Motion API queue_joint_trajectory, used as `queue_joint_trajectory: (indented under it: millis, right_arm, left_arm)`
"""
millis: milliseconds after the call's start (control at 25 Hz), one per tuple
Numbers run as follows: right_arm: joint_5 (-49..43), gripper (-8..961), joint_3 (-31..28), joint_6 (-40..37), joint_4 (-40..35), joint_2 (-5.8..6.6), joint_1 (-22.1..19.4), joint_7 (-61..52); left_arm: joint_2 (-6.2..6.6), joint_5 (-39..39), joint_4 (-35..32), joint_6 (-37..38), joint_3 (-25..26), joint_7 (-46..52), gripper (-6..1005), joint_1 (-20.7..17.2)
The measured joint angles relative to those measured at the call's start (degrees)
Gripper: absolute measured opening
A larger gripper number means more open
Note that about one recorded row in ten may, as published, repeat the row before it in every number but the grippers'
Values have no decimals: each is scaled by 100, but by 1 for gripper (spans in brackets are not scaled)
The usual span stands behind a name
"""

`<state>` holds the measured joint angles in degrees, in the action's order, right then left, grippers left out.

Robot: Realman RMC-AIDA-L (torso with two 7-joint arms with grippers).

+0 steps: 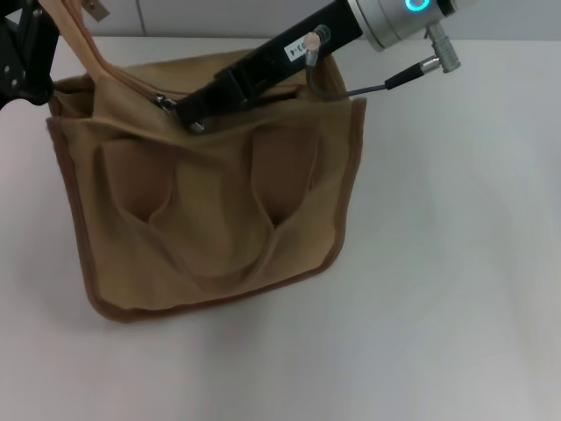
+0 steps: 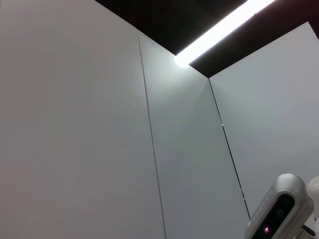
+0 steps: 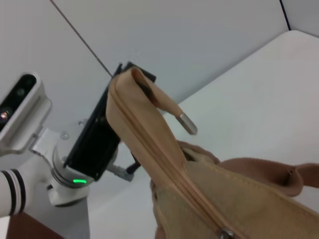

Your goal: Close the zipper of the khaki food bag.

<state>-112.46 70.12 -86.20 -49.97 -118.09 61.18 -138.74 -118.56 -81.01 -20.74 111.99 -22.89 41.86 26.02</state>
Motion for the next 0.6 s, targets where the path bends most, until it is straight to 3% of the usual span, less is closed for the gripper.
queue_joint_trajectory:
  millis: [600]
  right_arm:
    - [-373,1,-32,-95,-415,-22,-231,70]
  left_arm:
    - [0,-1,0,-38,17,-32,29,34]
